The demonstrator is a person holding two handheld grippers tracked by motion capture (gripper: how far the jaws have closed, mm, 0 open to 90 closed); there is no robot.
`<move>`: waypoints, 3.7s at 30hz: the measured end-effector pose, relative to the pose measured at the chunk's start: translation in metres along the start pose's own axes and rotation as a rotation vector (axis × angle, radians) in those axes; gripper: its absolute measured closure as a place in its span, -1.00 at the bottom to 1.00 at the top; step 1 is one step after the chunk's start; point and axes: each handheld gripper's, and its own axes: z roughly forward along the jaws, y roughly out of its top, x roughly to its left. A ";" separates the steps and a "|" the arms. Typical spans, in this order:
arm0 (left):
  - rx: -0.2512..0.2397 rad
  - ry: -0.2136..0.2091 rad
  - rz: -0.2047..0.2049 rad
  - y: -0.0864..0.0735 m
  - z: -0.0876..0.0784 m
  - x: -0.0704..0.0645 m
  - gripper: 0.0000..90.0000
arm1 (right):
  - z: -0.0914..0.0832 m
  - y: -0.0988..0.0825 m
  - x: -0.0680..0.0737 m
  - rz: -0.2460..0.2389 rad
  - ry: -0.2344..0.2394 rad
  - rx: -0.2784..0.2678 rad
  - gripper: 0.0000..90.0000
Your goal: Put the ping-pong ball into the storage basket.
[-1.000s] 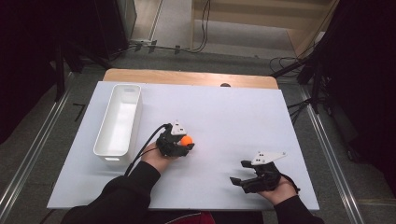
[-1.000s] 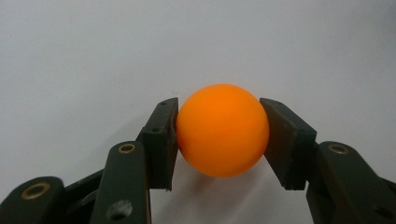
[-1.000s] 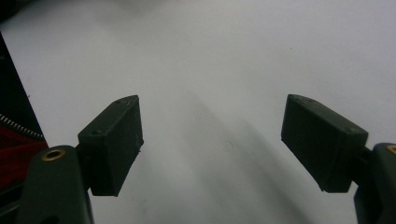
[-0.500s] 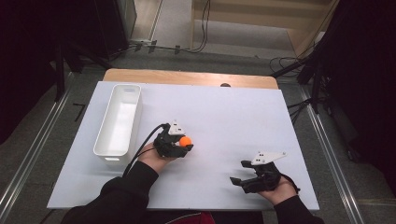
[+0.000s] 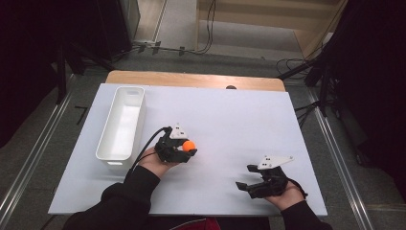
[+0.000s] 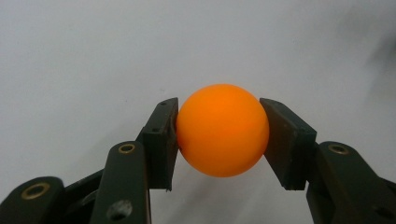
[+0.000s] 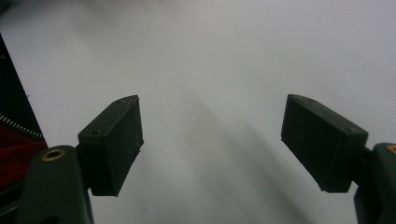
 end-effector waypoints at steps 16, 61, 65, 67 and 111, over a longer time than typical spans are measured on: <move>-0.008 0.033 -0.083 0.005 -0.009 0.003 0.11 | 0.000 0.000 0.000 -0.003 0.001 0.001 -0.57; -0.010 0.069 -0.110 0.017 -0.045 0.013 0.11 | 0.000 0.000 -0.001 -0.006 -0.007 -0.008 -0.57; -0.011 0.074 -0.115 0.017 -0.048 0.016 0.11 | -0.001 0.000 -0.001 -0.005 -0.008 -0.006 -0.57; -0.012 0.078 -0.118 0.017 -0.050 0.017 0.11 | 0.000 0.000 -0.001 -0.004 -0.007 -0.006 -0.57; -0.013 0.126 -0.173 0.013 -0.079 0.045 0.11 | 0.000 0.000 0.000 -0.004 -0.005 -0.001 -0.57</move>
